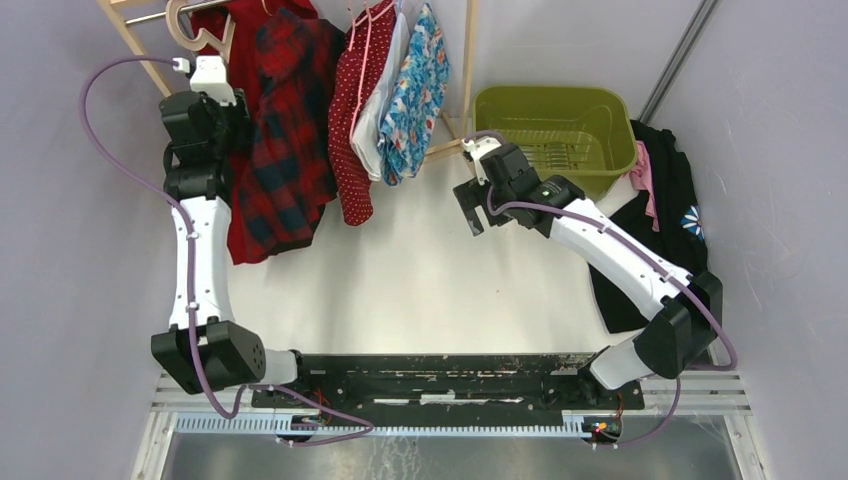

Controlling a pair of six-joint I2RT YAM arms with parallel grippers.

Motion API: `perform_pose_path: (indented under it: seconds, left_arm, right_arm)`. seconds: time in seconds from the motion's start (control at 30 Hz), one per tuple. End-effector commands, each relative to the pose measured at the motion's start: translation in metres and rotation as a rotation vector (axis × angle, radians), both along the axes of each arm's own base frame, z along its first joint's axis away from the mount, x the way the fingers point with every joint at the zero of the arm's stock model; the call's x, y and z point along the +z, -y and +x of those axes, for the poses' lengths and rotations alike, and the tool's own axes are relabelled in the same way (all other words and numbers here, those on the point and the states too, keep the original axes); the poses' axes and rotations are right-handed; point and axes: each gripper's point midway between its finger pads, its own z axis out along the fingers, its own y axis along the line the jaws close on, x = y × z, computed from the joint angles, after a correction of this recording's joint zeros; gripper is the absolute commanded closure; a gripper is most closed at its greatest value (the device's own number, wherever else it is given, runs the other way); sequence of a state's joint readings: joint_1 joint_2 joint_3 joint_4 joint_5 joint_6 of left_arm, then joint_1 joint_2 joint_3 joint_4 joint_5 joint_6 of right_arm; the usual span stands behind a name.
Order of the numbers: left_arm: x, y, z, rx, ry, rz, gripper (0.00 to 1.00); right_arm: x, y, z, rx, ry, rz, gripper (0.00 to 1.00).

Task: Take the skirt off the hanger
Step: Pick up the hanger from the clothesline.

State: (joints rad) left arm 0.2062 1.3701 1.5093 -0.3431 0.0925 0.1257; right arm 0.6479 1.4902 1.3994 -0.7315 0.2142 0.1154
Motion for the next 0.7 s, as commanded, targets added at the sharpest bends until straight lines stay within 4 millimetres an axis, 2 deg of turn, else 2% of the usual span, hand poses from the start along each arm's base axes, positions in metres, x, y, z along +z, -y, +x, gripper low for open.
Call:
perform_pose_path:
  seconds: [0.0, 0.2, 0.4, 0.53, 0.67]
  left_arm:
    - [0.001, 0.017, -0.007, -0.049, 0.028, -0.071, 0.97]
    - [0.056, 0.007, -0.012, 0.030, 0.305, -0.096, 0.97]
    - [0.102, -0.002, -0.023, 0.085, 0.466, -0.082, 0.97]
    - [0.107, 0.010, -0.019, 0.013, 0.473, -0.096, 0.97]
    - [0.089, 0.038, -0.015, -0.127, 0.433, -0.181, 0.97]
  right_arm:
    - [0.015, -0.007, 0.009, 0.003, 0.040, 0.016, 0.02]
    - [0.006, -0.005, 0.008, 0.002, 0.029, -0.006, 0.02]
    - [-0.001, -0.005, 0.007, 0.002, 0.011, -0.008, 0.03]
    - [-0.001, -0.005, 0.008, 0.002, 0.013, -0.009, 0.03]
    - [0.001, -0.003, 0.007, 0.000, 0.021, -0.015, 0.03]
